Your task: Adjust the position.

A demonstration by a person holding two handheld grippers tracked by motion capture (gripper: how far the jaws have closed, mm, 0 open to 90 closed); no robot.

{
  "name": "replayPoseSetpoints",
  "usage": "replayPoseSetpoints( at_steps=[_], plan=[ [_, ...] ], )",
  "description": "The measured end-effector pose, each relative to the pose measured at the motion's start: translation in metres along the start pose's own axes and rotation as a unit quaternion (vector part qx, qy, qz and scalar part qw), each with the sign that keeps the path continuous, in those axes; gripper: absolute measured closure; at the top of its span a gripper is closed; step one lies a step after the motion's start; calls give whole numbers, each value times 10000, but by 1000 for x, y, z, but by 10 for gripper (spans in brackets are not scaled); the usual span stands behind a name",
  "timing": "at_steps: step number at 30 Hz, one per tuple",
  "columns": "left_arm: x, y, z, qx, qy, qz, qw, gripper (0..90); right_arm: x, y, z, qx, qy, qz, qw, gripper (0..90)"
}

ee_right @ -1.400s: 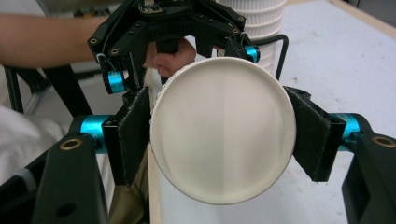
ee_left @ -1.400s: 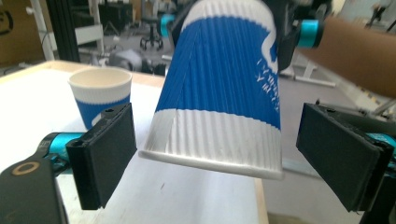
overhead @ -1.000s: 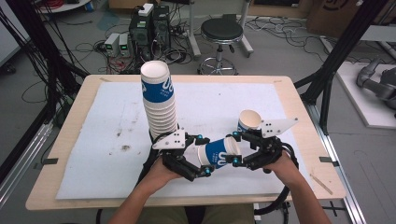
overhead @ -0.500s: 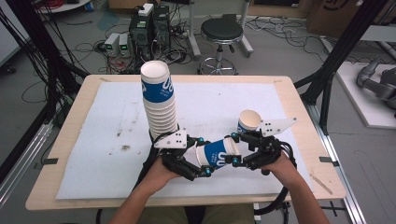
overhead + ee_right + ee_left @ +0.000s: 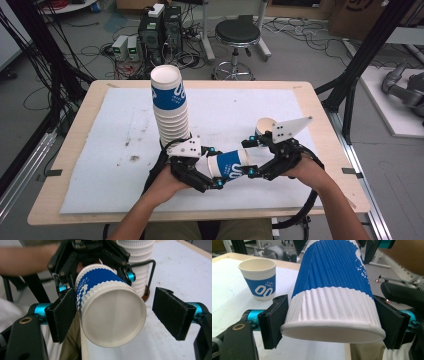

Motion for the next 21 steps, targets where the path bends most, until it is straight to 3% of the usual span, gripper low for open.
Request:
replayPoseSetpoints(
  at_steps=[7,21],
  plan=[
    [4,-3,1,72,-97,-235,9997,199,10,-8,0,180,365,-542,9977,200],
    [5,-8,5,56,-211,-511,9985,199,10,-19,0,559,474,-767,9944,203]
  ],
)
Point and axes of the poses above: each handheld gripper's, and its own axes: y roughly backward along the jaws, x roughly out of its top, z roughly to its right, the point moved 1 cm from there along -y, roughly forward along the jaws, and after that the axes turned 15 degrees about y, right-handed, at the moved point
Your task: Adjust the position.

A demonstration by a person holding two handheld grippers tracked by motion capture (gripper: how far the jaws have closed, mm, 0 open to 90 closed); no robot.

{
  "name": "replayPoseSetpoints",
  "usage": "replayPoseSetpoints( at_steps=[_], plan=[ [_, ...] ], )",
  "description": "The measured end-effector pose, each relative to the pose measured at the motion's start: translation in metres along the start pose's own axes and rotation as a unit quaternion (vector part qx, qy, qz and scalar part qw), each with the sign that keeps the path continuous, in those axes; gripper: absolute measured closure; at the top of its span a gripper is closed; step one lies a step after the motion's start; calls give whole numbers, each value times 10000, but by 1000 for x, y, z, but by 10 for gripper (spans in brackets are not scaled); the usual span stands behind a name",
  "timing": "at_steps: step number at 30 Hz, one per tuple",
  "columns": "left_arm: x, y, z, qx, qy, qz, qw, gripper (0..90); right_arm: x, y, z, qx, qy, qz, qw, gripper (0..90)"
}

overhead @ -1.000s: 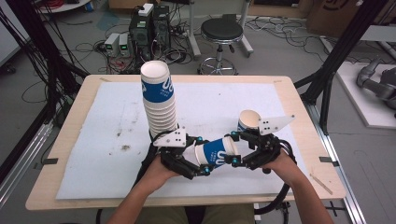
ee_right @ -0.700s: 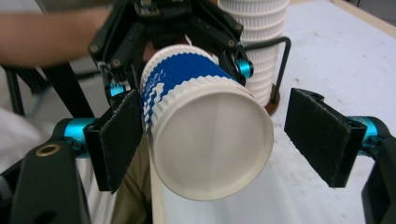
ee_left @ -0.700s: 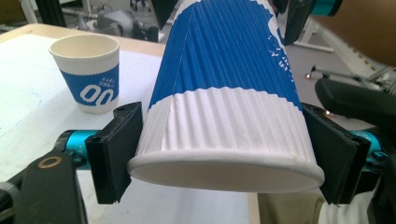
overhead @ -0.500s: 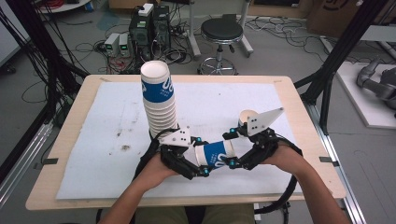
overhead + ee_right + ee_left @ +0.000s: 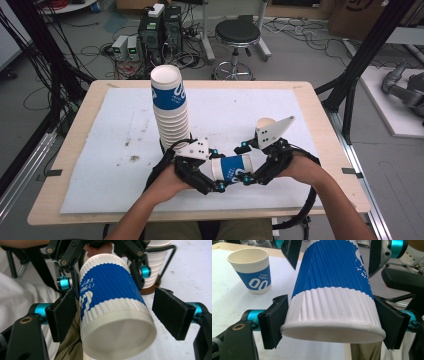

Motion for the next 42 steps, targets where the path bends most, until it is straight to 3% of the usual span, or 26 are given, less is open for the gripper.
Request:
replayPoseSetpoints(
  at_steps=[6,14,20,24,27,31,34,38,39,40,42],
  plan=[
    [2,0,2,-5,-104,-71,9999,199,0,-6,-1,179,138,-167,9996,262],
    [2,0,2,-54,-117,-102,9999,202,-1,-8,0,327,-31,-214,9992,277],
    [-2,1,-2,-135,31,286,9995,150,-1,-5,1,285,-77,-118,9995,273],
    [-6,6,-6,-177,107,668,9976,136,-2,1,1,135,-125,25,9998,269],
    [-7,8,-7,-208,107,786,9966,136,-3,3,1,75,-153,97,9998,269],
    [-9,14,-10,-289,220,1095,9933,136,-10,9,0,-79,-244,288,9993,267],
    [-10,15,-11,-292,235,1156,9926,136,-14,11,0,-151,-302,412,9986,266],
    [-11,15,-12,-413,311,1292,9903,136,-21,13,-2,-345,-388,632,9966,266],
    [-11,15,-12,-411,294,1346,9896,136,-27,13,-4,-428,-429,848,9946,266],
    [-11,15,-12,-411,294,1346,9896,136,-27,13,-4,-428,-429,848,9946,266],
    [-11,14,-12,-438,311,1394,9888,135,-34,12,-9,-537,-510,1176,9903,267]
  ],
)
Point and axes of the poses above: each handheld gripper's, and its own axes: y roughly backward along the jaws, x roughly out of its top, z roughly to its right, the point moved 1 cm from there along -y, roughly forward along the jaws, and after that the axes turned 15 degrees about y, right-handed, at the moved point
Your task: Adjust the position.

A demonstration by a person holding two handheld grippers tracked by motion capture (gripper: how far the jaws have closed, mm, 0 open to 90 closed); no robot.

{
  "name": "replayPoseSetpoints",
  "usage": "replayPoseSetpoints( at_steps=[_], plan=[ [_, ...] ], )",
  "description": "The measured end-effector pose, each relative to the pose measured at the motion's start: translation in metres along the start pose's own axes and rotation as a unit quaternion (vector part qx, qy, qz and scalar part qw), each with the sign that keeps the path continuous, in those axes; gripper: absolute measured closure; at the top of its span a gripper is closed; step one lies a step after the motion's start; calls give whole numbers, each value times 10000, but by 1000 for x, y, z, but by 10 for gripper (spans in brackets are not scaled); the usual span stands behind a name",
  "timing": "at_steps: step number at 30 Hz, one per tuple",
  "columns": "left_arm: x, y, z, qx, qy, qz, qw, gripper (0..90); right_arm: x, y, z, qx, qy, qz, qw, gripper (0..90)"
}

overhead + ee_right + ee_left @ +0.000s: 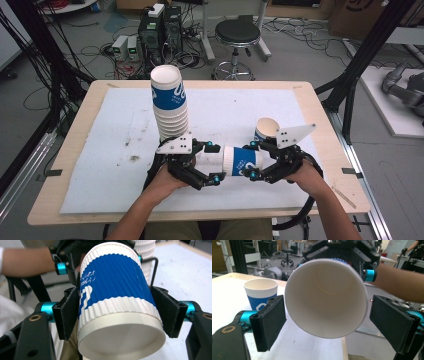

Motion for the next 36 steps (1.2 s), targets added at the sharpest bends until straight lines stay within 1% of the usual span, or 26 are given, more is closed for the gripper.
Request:
replayPoseSetpoints(
  at_steps=[1,2,4,5,6,7,8,10,13,15,17,20,22,24,25,26,27,28,31,32,33,36],
  plan=[
    [0,0,0,-26,11,23,10000,135,0,0,0,0,0,0,10000,267],
    [0,0,0,-35,-10,22,10000,134,-5,0,-2,-67,-27,227,9997,267],
    [0,-1,1,-40,-8,46,10000,128,-7,0,-3,-82,-39,280,9996,267],
    [0,-1,1,-44,-3,59,10000,128,-9,0,-4,-97,-66,372,9992,267],
    [0,-1,1,-60,15,84,9999,127,-13,-2,-6,-89,-115,552,9984,266],
    [0,-1,0,-72,-6,69,9999,127,-14,-3,-7,-88,-120,615,9980,267],
    [0,-2,1,-106,20,93,9999,127,-14,-3,-7,-88,-120,615,9980,267],
    [0,-4,1,-150,45,66,9999,112,-17,-8,-9,-37,-160,705,9974,266],
    [0,-5,2,-179,56,43,9998,112,-17,-11,-10,7,-152,838,9964,266],
    [0,-5,2,-184,47,36,9998,112,-16,-12,-10,24,-143,855,9962,266],
    [0,-5,2,-195,79,62,9998,112,-17,-13,-10,55,-127,892,9959,266],
    [0,-5,2,-202,96,36,9997,112,-17,-14,-11,71,-133,914,9957,267],
    [0,-6,3,-204,93,31,9997,112,-17,-15,-11,123,-144,900,9958,267],
    [1,-6,3,-218,51,8,9997,116,-17,-16,-11,111,-141,916,9956,267],
    [1,-6,3,-218,51,8,9997,137,-18,-16,-11,121,-133,932,9955,267],
    [1,-6,3,-276,42,8,9996,137,-18,-16,-11,121,-133,932,9955,267],
    [1,-6,3,-266,16,-4,9996,163,-19,-16,-11,102,-141,934,9955,270],
    [1,-7,4,-259,41,-25,9997,171,-19,-16,-11,144,-183,915,9955,273],
    [2,-6,5,-232,23,-169,9996,188,-21,-17,-12,154,-162,866,9960,278],
    [2,-6,5,-232,23,-169,9996,190,-21,-17,-12,173,-169,846,9961,278],
    [3,-7,5,-214,35,-245,9995,191,-21,-17,-12,183,-181,817,9963,277],
    [5,-7,6,-183,48,-309,9993,193,-20,-17,-12,191,-180,790,9965,275]
  ],
)
Point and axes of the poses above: each handheld gripper's, and its own axes: y roughly backward along the jaws, x roughly out of its top, z roughly to its right, the point moved 1 cm from there along -y, roughly forward along the jaws, and after that the axes turned 15 degrees about y, right-handed, at the moved point
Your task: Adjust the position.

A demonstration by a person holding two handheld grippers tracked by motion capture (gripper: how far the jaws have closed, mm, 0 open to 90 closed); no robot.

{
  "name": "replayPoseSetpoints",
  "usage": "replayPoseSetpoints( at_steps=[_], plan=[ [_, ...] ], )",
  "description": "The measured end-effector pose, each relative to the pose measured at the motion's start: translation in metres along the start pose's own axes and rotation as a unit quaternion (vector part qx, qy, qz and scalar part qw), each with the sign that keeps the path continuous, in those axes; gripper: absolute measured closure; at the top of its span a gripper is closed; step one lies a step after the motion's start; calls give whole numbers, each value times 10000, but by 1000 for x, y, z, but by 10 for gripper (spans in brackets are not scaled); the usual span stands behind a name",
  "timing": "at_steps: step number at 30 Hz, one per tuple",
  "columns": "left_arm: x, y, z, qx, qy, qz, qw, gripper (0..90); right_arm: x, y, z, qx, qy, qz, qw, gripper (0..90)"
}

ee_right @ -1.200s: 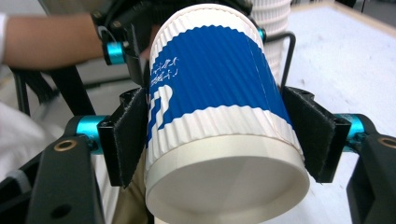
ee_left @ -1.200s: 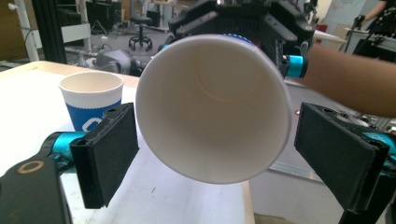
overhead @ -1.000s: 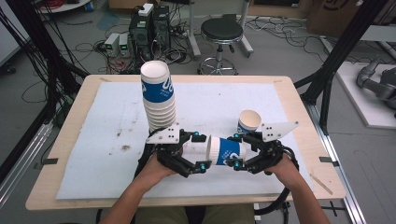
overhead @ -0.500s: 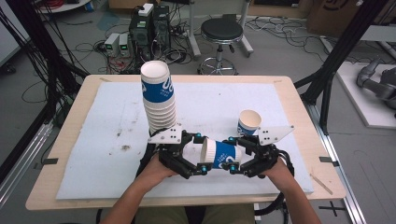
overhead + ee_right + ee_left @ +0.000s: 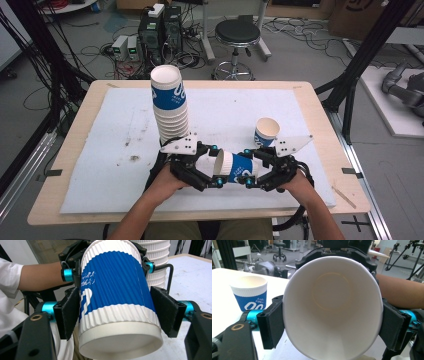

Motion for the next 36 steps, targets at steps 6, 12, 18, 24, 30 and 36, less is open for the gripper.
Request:
replayPoseSetpoints(
  at_steps=[6,12,18,24,30,36],
  plan=[
    [3,0,1,95,19,-173,9998,193,5,-1,0,10,37,-230,9997,216],
    [5,-2,2,250,3,-433,9987,193,21,1,1,-20,254,-586,9980,196],
    [7,-2,2,330,-28,-631,9975,193,35,-2,2,66,582,-1389,9886,193],
    [8,-7,5,455,-176,-954,9942,192,41,-12,6,302,745,-1974,9770,194],
    [9,-9,5,476,-256,-1141,9920,192,40,-23,10,530,751,-2365,9673,197],
    [10,-10,6,457,-294,-1244,9908,192,36,-28,10,638,731,-2582,9612,207]
  ],
)
Point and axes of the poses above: each handheld gripper's, and its own axes: y roughly backward along the jaws, x roughly out of its top, z roughly to its right, the point moved 1 cm from there along -y, roughly forward along the jaws, and after that the axes turned 15 degrees about y, right-handed, at the moved point
